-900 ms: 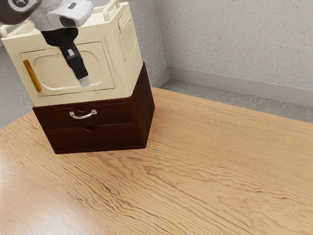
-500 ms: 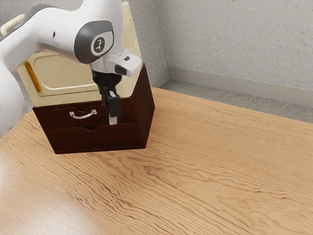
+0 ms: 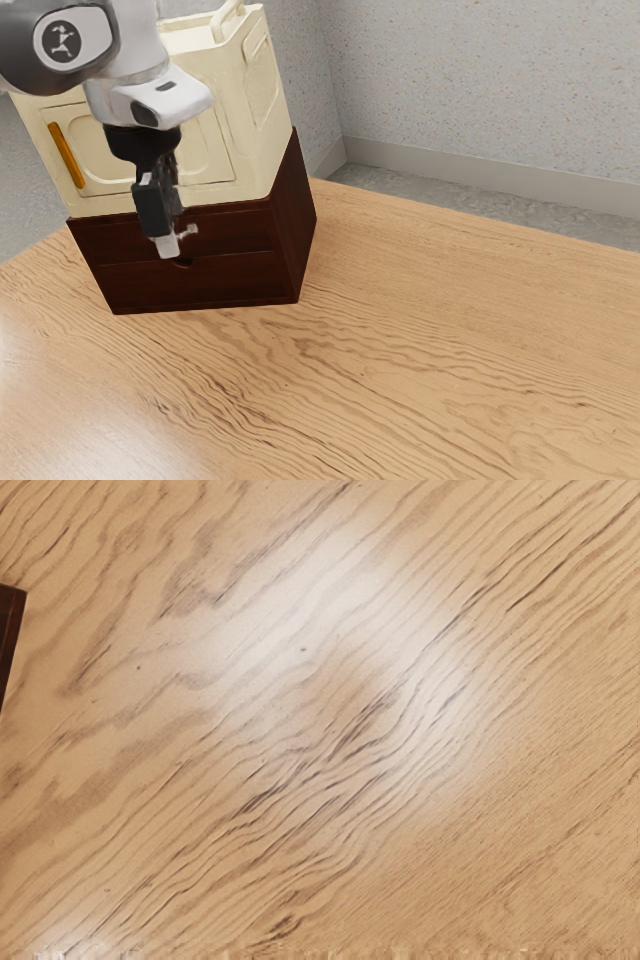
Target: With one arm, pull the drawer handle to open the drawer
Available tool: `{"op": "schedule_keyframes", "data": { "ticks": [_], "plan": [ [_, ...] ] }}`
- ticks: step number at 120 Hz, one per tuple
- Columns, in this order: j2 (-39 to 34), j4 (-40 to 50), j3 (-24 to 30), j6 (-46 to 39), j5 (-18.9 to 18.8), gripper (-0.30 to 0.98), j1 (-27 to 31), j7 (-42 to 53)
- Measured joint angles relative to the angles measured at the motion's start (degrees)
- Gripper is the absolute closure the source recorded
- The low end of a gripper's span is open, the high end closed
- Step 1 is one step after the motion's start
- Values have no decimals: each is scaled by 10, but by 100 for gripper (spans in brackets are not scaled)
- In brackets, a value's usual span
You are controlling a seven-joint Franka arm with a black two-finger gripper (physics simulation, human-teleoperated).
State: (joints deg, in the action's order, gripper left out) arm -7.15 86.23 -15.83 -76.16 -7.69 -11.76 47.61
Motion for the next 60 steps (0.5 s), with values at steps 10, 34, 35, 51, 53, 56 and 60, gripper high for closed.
{"op": "schedule_keyframes", "data": {
  "ticks": [10, 34, 35, 51, 53, 56, 60],
  "plan": [
    [-42, 70, 55, -27, -43, 0, 58, 8],
    [-117, 181, 98, -125, -97, 0, 112, 7],
    [-115, 182, 98, -128, -99, 0, 113, 6],
    [-77, 182, 78, -164, -142, 0, 117, -16],
    [-66, 180, 73, -167, -144, 0, 117, -18],
    [-43, 172, 68, -172, -148, 0, 116, -20],
    [-17, 164, 64, -178, -154, 0, 112, -22]
  ]
}}
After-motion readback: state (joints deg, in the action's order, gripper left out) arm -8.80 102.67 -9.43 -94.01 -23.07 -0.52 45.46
